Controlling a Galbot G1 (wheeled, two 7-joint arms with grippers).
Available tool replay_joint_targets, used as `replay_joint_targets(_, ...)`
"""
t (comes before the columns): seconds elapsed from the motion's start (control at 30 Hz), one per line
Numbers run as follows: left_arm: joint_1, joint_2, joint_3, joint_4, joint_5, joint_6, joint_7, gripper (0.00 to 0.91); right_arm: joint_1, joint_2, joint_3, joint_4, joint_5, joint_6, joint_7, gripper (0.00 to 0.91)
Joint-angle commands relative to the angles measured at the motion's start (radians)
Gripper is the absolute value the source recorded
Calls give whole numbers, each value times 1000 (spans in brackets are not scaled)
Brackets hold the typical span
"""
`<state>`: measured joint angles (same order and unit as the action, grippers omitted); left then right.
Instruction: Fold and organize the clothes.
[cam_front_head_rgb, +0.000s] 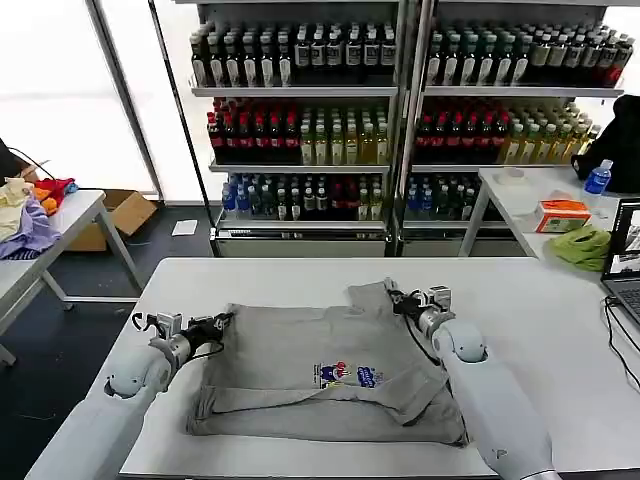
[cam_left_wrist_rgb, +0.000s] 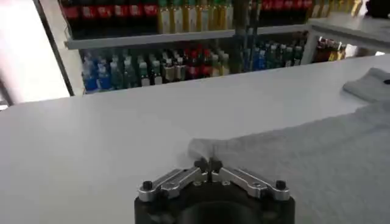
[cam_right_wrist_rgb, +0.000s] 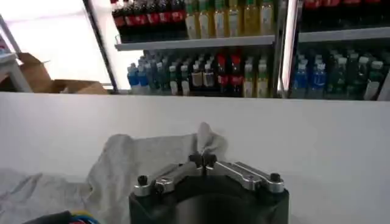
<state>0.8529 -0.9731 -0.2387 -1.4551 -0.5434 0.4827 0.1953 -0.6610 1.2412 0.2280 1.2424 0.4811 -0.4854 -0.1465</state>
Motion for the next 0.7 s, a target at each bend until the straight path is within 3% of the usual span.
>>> replay_joint_targets(0.03,40,18,-44,-105,-93,-47,-55,10,-40,-16,27,137,116,-5,24,0)
replay_joint_targets(0.3,109,40,-114,-192,-133,-61,-67,20,-114,-64,88,278,194,-12,52,0)
replay_joint_targets(0.7,288,75,-214,-363,-143,-74,-73,10,-407,-182,226,664,307,-44,99,0)
